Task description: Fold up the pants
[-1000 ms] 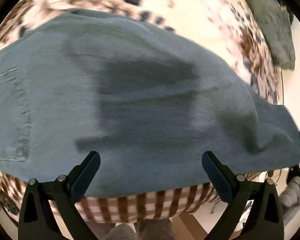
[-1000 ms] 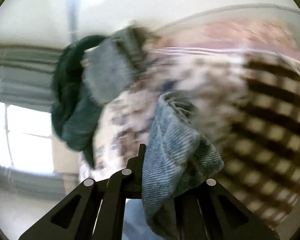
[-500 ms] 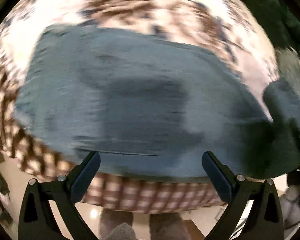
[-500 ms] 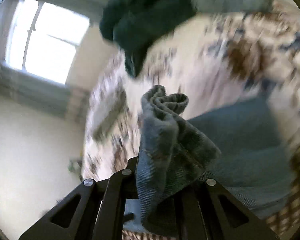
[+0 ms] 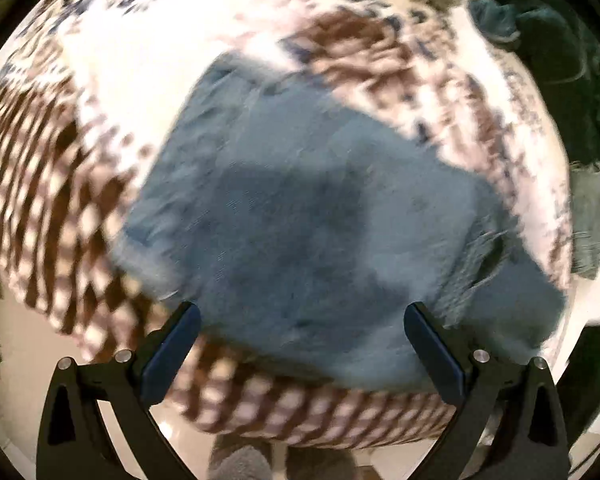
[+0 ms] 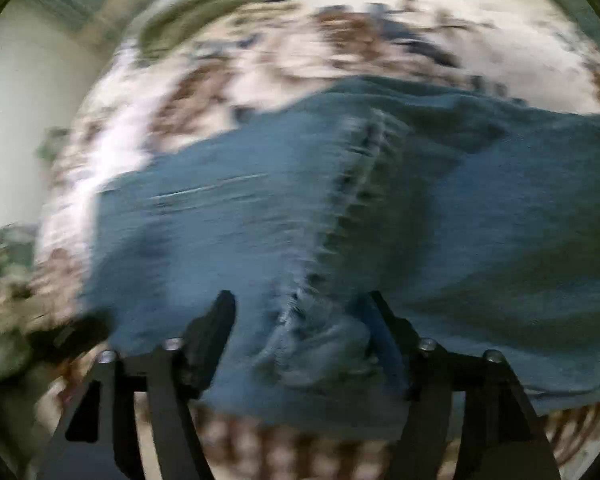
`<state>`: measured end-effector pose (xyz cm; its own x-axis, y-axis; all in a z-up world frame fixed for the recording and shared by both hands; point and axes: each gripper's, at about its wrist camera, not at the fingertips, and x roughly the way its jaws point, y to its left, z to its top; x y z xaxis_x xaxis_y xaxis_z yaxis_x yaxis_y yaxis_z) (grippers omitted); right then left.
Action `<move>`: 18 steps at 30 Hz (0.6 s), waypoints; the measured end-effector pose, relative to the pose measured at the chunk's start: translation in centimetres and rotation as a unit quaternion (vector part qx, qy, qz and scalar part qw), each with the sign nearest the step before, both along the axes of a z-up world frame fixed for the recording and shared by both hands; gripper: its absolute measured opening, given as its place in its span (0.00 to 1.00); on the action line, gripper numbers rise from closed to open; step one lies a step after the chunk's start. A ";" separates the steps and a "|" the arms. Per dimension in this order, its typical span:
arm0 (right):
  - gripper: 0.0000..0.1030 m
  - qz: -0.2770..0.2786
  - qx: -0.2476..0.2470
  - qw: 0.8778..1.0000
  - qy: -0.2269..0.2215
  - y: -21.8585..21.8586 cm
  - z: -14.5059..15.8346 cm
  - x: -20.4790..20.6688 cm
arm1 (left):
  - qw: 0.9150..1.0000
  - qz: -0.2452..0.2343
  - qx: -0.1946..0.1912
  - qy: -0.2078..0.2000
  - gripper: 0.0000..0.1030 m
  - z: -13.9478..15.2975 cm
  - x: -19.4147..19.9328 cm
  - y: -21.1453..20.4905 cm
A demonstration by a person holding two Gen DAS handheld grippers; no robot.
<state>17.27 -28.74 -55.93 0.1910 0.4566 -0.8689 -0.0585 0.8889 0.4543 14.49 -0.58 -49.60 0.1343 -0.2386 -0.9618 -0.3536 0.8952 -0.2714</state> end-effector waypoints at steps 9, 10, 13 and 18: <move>0.68 -0.204 -0.016 0.978 0.030 -17.6 3.4 -4.9 | 0.993 -0.113 -0.025 -0.034 1.00 -1.2 8.9 -12.0; 0.68 -0.227 -0.028 0.973 0.033 -19.7 3.4 -5.6 | 0.991 -0.131 -0.017 -0.030 0.98 -2.1 9.6 -13.3; 0.68 -0.273 -0.041 0.960 0.044 -23.8 2.9 -6.4 | 0.980 -0.194 0.031 -0.014 0.49 -5.1 10.9 -17.0; 0.68 -0.311 -0.047 0.947 0.058 -28.0 1.8 -7.2 | 0.968 -0.217 0.060 -0.108 0.11 -1.6 8.1 -17.4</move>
